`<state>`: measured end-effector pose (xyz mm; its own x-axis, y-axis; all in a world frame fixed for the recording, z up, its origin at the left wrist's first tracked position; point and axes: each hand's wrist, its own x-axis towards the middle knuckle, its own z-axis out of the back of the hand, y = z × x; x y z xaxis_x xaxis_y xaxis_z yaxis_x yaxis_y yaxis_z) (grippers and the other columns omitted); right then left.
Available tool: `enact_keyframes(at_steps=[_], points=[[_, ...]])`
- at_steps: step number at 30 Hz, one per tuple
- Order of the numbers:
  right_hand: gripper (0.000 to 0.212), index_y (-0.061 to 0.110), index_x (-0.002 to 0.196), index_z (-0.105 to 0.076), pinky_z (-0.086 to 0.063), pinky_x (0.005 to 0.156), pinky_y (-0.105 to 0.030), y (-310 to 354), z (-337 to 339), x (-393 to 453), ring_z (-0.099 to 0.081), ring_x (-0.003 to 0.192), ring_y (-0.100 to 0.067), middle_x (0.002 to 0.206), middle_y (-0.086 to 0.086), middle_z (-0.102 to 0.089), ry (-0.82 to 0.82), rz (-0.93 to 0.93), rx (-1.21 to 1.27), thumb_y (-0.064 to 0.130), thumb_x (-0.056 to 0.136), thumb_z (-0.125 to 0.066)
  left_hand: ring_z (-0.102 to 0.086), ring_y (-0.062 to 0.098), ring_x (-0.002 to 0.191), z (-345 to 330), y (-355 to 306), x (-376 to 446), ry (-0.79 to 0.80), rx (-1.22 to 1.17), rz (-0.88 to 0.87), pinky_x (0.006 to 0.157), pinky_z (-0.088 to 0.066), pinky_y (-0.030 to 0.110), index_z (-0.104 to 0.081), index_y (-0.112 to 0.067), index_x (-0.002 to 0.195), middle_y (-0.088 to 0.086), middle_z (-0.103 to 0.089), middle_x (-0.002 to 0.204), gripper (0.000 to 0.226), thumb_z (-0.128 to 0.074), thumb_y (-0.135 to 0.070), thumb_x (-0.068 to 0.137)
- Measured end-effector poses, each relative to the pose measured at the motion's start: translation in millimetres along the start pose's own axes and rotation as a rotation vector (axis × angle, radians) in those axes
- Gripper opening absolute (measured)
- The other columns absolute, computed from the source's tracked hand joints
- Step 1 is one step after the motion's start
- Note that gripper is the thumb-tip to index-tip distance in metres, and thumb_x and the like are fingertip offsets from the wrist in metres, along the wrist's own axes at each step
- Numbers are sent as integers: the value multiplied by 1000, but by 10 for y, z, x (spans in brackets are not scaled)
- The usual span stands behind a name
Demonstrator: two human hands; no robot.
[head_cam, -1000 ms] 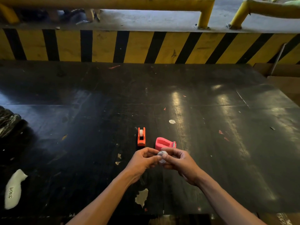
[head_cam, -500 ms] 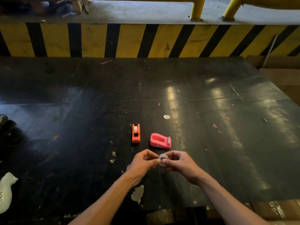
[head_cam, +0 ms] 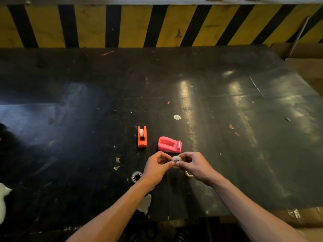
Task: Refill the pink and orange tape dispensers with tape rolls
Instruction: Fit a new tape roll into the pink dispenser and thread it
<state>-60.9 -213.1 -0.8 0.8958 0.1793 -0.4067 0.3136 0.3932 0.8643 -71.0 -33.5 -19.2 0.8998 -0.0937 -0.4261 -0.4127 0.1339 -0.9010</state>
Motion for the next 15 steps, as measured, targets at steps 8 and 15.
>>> enact_keyframes(at_steps=[8, 15], points=[[21, 13, 105, -73, -59, 83, -33, -12, 64, 134, -70, 90, -16, 97, -3, -75, 4, -4, -65, 17, 85, -76, -71, 8, 104, 109, -7, 183, 104, 210, -114, 94, -58, 31, -69, -28, 107, -7, -73, 108, 26, -78, -17, 86], [26, 14, 105, -71, -53, 81, -31, 91, 166, 610, -66, 88, -17, 97, -2, -73, -242, 155, -423, 22, 81, -78, -39, 23, 144, 261, -272, 726, 60, 922, -267, 116, -40, 41, -32, -25, 156, 3, -34, 159, 78, -72, -19, 89]])
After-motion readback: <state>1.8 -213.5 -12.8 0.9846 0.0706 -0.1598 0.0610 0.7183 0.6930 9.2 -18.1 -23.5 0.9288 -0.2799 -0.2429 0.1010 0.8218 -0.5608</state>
